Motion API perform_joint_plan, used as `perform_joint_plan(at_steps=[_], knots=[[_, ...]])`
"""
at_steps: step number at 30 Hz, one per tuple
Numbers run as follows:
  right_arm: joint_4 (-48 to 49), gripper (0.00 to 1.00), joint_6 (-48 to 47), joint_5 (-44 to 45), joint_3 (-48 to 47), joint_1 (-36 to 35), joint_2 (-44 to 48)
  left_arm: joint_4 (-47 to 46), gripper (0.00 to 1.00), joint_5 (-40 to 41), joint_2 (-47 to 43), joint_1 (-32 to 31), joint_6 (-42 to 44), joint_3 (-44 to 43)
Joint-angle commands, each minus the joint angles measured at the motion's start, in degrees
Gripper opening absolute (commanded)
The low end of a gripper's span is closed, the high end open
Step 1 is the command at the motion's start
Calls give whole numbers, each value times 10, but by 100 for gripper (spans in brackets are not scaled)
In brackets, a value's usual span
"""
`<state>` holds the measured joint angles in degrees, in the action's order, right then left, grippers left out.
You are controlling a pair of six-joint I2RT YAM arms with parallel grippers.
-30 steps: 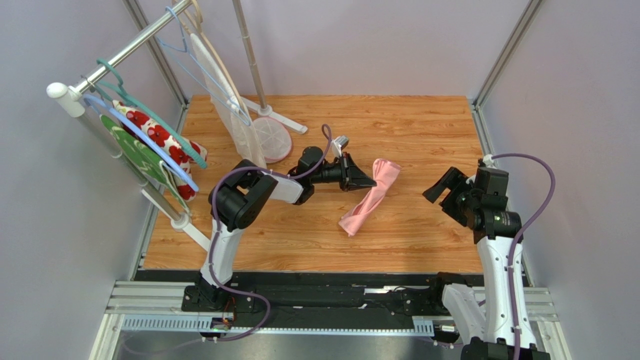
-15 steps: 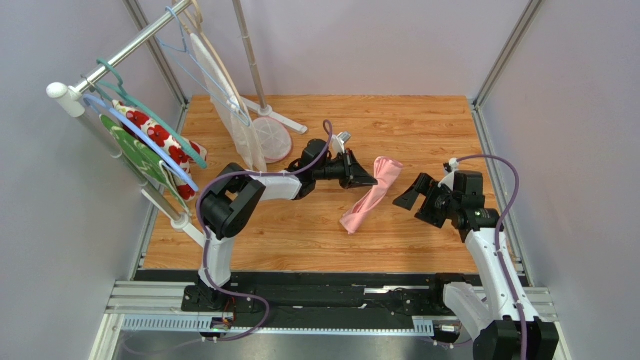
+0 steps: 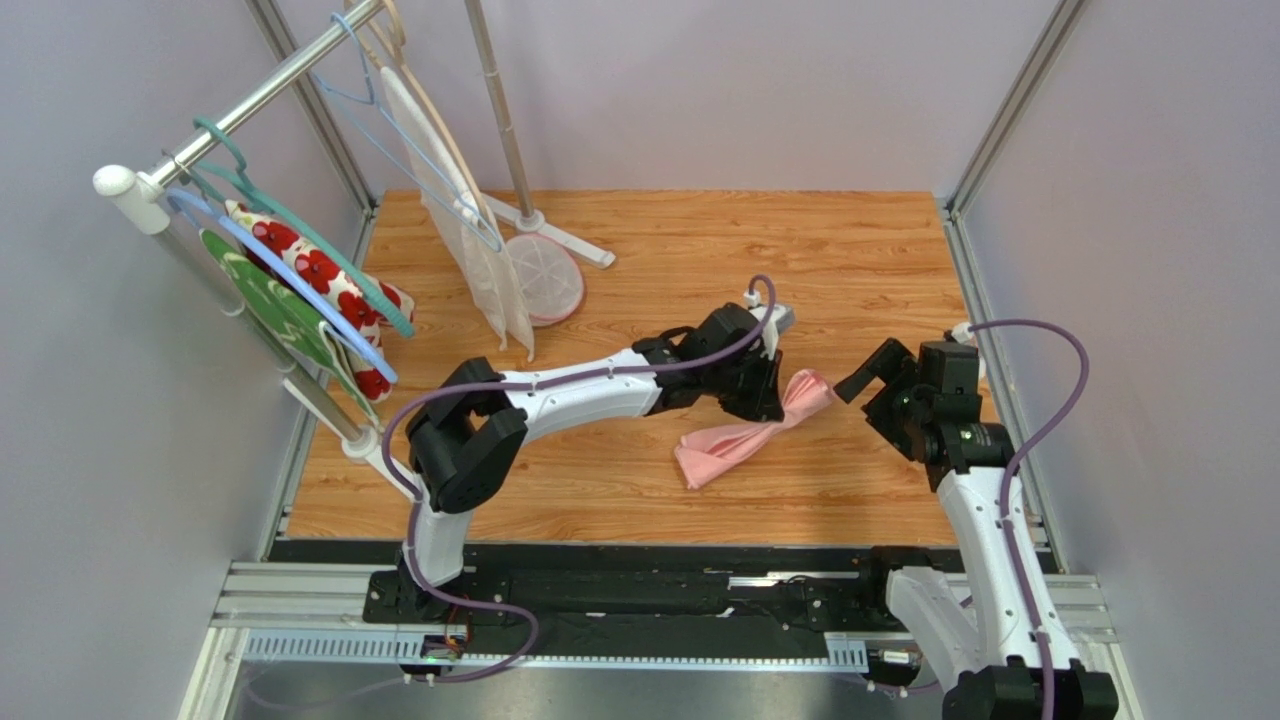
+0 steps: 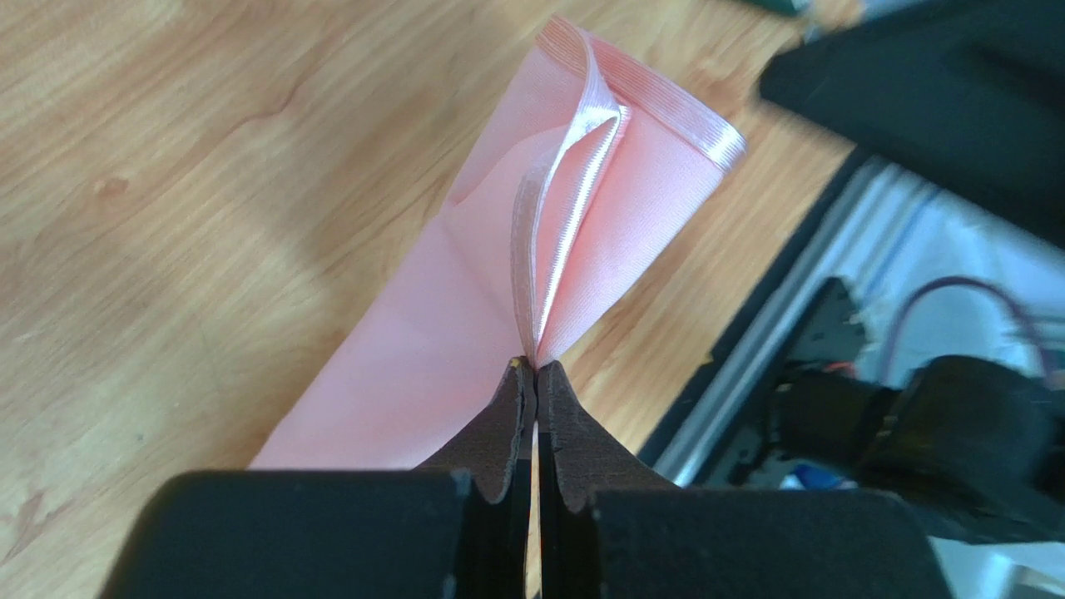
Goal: Fold the napkin into a case and place the utensils inside
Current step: Smooth out the smaller rectangle-folded napkin at the center of the board.
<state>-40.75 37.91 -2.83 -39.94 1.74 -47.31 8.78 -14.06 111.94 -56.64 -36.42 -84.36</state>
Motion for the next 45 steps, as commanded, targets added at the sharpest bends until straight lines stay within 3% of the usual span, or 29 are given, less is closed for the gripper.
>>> perform_joint_plan(at_steps=[1, 6, 13, 17, 20, 22, 24, 25, 26, 28, 29, 33, 36, 37, 39, 40, 42, 43, 45], knots=[[-14, 94, 17, 70, -29, 19, 28, 104, 0, 120, 16, -37, 105, -24], [-13, 93, -42, 32, -51, 27, -1, 113, 0, 227, 3, -89, 166, 26], [17, 90, -85, -113, -42, 27, -61, 91, 3, 278, -22, -126, 228, 104], [62, 89, -95, -168, -20, 20, -88, 76, 25, 280, -45, -125, 228, 147], [72, 88, -102, -201, -20, -8, -131, 71, 33, 280, -70, -125, 229, 156], [81, 87, -100, -209, -23, -49, -158, 79, 51, 275, -87, -126, 233, 156], [95, 87, -92, -198, -25, -71, -167, 87, 53, 275, -106, -125, 234, 157], [102, 87, -89, -198, -25, -84, -169, 91, 67, 275, -115, -125, 233, 160], [116, 87, -86, -208, -27, -89, -174, 93, 70, 273, -124, -125, 233, 163], [119, 87, -89, -221, -40, -96, -201, 96, 87, 269, -158, -125, 232, 175], [115, 87, -94, -227, -48, -103, -211, 99, 87, 270, -172, -125, 229, 179], [119, 87, -105, -233, -74, -132, -241, 125, 84, 273, -251, -125, 209, 198], [145, 83, -99, -268, -79, -168, -269, 135, 67, 265, -305, -107, 152, 235], [148, 77, -99, -270, -81, -187, -277, 130, 48, 247, -318, -95, 135, 264], [159, 70, -97, -261, -83, -204, -291, 108, 28, 195, -348, -50, 91, 295], [167, 62, -86, -260, -78, -213, -293, 97, 9, 184, -358, -36, 80, 326], [209, 53, -77, -272, -62, -223, -306, 52, 3, 145, -377, 6, 55, 357], [214, 40, -79, -277, -60, -227, -315, 37, 2, 132, -382, 20, 47, 382], [218, 27, -83, -288, -54, -229, -342, -5, 2, 105, -381, 55, 37, 399]])
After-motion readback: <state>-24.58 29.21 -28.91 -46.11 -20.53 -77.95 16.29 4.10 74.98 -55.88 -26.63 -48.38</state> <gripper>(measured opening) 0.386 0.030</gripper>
